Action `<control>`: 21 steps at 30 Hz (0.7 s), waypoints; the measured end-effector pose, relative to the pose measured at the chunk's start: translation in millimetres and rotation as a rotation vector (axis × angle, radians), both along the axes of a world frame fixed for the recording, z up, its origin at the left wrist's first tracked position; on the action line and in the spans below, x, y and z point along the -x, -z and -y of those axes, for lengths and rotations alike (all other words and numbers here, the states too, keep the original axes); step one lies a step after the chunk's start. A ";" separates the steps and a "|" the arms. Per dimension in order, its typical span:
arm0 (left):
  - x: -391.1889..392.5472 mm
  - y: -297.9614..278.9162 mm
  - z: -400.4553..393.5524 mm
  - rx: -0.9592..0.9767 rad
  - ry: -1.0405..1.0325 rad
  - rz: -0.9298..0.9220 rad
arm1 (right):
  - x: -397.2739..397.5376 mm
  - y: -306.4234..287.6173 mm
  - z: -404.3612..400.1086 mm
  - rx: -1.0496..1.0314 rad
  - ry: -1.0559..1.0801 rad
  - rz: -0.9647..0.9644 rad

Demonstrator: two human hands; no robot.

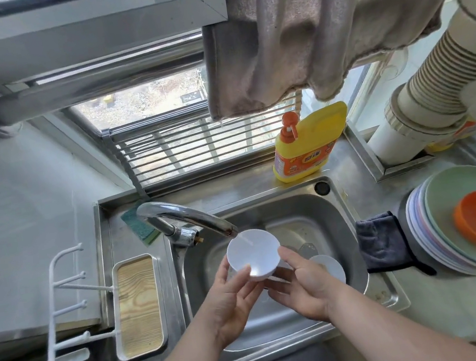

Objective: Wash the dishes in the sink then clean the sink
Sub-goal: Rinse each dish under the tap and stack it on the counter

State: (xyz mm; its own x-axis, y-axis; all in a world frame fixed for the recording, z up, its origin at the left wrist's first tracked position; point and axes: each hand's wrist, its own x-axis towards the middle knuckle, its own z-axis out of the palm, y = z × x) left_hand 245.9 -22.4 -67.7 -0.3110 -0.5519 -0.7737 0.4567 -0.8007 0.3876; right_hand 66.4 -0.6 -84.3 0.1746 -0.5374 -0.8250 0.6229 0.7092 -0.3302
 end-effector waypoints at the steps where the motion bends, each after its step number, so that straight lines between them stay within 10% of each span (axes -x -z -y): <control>1: 1.4 2.1 -2.7 0.006 -0.002 -0.018 | -1.8 0.3 -2.6 0.014 0.007 -0.004; 21: 3.0 3.6 -3.3 -0.046 -0.048 0.041 | -13.2 5.9 -6.0 -0.103 0.168 0.039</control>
